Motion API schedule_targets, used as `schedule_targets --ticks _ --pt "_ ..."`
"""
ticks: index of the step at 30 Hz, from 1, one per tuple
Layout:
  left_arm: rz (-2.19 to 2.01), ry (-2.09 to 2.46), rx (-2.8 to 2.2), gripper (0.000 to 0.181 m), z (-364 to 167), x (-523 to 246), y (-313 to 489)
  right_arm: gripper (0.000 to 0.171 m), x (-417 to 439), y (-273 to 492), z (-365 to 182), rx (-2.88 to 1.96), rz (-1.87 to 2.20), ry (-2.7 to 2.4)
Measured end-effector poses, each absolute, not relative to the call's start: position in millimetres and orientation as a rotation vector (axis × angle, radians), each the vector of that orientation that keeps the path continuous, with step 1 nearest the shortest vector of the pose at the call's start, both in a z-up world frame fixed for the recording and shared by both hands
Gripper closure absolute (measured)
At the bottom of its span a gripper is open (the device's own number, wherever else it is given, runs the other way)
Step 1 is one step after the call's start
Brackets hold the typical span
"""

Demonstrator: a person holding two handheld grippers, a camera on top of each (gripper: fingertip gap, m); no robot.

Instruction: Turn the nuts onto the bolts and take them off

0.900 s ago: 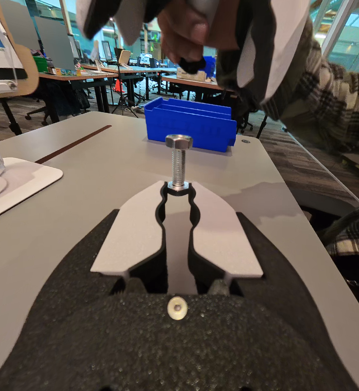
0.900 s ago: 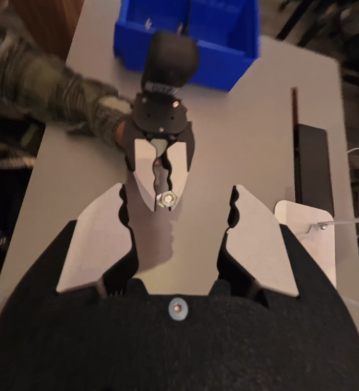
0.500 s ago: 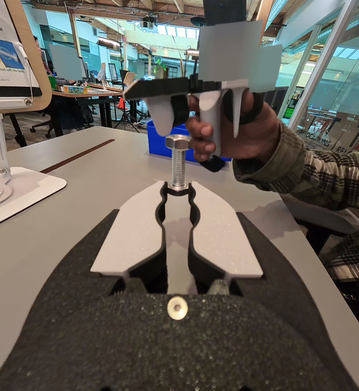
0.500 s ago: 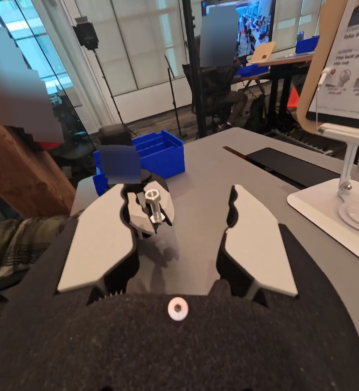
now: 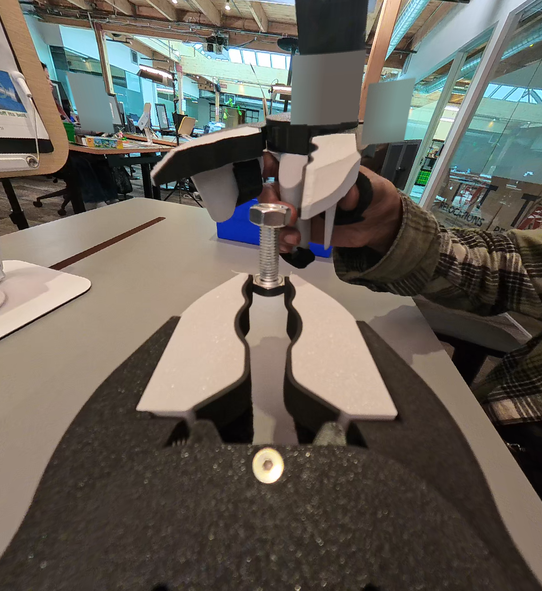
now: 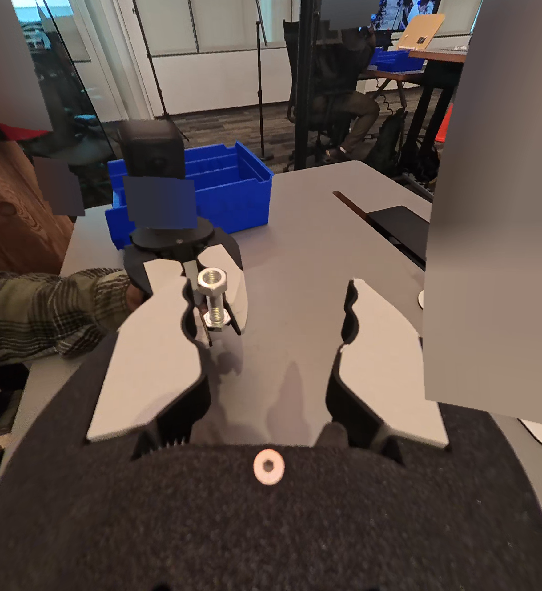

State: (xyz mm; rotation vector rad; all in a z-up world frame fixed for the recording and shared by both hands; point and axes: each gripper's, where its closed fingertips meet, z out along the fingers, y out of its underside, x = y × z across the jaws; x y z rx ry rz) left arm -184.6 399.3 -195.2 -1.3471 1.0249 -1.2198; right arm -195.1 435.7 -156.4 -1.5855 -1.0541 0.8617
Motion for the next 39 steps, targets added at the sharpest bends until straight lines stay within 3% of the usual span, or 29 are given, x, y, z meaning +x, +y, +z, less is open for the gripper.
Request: schedule_targets --ticks 39 --pt "-1.213 1.030 -1.327 0.163 -191.6 -185.0 397.2 0.092 -188.3 436.0 -153.8 -1.562 0.808 -1.143"
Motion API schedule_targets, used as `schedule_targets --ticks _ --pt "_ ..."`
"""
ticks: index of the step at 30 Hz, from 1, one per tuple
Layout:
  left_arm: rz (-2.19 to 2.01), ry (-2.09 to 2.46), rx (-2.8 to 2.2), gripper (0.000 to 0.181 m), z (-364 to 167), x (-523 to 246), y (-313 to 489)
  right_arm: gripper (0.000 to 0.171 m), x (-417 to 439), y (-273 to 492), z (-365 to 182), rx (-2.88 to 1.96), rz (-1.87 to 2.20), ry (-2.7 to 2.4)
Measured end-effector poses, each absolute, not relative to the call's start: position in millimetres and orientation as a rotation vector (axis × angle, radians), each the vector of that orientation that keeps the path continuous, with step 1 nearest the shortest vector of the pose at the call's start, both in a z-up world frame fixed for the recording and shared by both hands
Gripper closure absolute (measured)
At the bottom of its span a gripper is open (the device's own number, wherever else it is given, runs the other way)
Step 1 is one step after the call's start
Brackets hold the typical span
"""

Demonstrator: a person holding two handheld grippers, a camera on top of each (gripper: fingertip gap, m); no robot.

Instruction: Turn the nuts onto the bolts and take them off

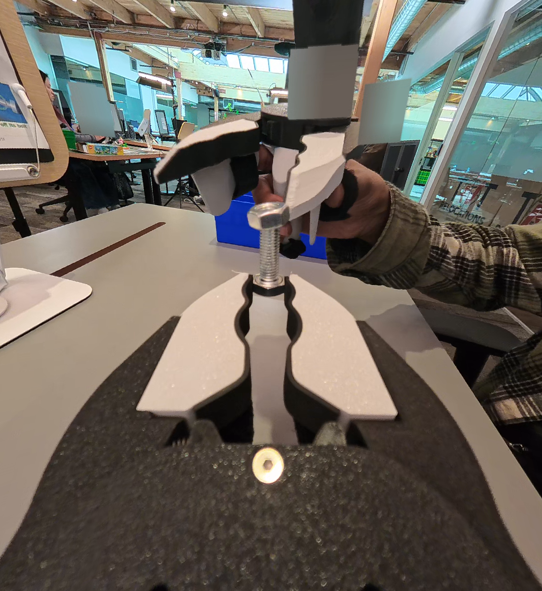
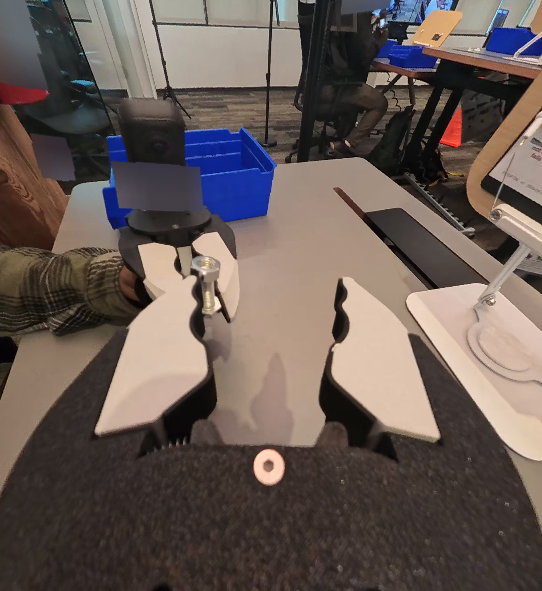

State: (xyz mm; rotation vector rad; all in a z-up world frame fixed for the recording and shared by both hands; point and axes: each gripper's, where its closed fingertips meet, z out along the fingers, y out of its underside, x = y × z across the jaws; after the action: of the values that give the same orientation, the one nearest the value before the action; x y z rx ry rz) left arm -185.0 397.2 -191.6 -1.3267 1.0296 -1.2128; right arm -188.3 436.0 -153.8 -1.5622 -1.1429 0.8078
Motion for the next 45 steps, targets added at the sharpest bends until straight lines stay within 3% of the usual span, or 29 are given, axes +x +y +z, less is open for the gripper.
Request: schedule_targets --ticks 37,45 --pt "-1.146 1.050 -1.346 0.163 -194.9 -183.2 398.2 0.092 -193.7 422.2 -140.7 -1.497 0.888 -1.174" --pt "-1.029 1.052 -1.420 0.163 -206.8 -182.2 408.2 0.118 -189.3 408.2 -145.2 -1.652 0.888 -1.149"
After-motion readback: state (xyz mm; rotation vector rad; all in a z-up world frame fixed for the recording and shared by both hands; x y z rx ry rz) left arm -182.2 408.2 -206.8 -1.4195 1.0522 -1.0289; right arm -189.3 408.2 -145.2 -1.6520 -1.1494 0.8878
